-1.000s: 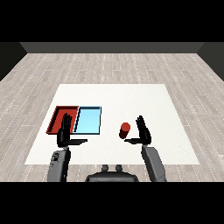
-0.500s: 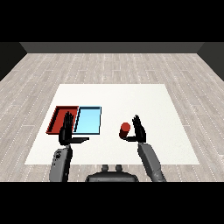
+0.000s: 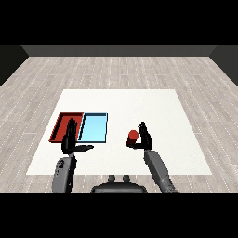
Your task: Pick the red can and put it in the red box
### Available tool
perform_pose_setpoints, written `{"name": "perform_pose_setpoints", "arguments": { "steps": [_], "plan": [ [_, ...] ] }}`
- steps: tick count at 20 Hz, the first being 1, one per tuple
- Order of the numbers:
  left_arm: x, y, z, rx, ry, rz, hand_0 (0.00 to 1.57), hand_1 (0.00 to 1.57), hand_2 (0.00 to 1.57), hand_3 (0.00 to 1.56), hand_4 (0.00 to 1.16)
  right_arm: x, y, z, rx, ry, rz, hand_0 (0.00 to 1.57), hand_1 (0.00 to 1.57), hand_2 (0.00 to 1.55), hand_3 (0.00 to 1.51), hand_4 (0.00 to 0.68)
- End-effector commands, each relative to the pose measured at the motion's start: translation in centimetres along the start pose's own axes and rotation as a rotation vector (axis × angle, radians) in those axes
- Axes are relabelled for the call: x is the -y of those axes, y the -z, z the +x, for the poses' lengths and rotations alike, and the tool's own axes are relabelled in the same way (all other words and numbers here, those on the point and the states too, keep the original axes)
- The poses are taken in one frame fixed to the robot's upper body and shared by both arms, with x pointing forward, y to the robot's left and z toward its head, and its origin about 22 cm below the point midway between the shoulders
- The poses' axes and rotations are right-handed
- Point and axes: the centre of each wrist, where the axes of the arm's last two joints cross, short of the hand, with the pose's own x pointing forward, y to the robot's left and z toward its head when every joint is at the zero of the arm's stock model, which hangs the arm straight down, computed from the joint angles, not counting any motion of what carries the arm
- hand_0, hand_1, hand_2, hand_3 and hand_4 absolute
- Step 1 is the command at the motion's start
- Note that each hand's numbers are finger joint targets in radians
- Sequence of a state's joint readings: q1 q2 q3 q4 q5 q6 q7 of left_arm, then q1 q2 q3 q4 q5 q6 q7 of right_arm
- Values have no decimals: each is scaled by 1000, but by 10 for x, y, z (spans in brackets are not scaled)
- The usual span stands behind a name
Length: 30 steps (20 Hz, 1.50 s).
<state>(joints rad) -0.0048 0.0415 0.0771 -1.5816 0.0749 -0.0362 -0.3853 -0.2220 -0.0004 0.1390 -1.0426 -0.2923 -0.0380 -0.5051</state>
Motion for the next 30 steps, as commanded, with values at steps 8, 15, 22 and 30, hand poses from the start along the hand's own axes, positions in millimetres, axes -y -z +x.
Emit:
{"name": "perform_pose_setpoints", "arguments": {
  "steps": [8, 15, 22, 30],
  "plan": [
    [20, -3, -6, 11, 2, 17, 0, 0, 0, 0, 0, -20, 0, -9, -17, 11, 39, 0, 0, 0, 0, 0],
    [5, -14, 14, -5, -15, -1, 0, 0, 0, 0, 0, -15, 8, -2, -29, 6, 3, 0, 0, 0, 0, 0],
    [-1, 9, 0, 3, 9, 15, 0, 0, 0, 0, 0, -32, 16, -16, -42, -3, 26, 0, 0, 0, 0, 0],
    [-24, -11, 9, 6, -15, -5, 0, 0, 0, 0, 0, -27, 23, -5, -48, 6, 40, 0, 0, 0, 0, 0]
  ]
}}
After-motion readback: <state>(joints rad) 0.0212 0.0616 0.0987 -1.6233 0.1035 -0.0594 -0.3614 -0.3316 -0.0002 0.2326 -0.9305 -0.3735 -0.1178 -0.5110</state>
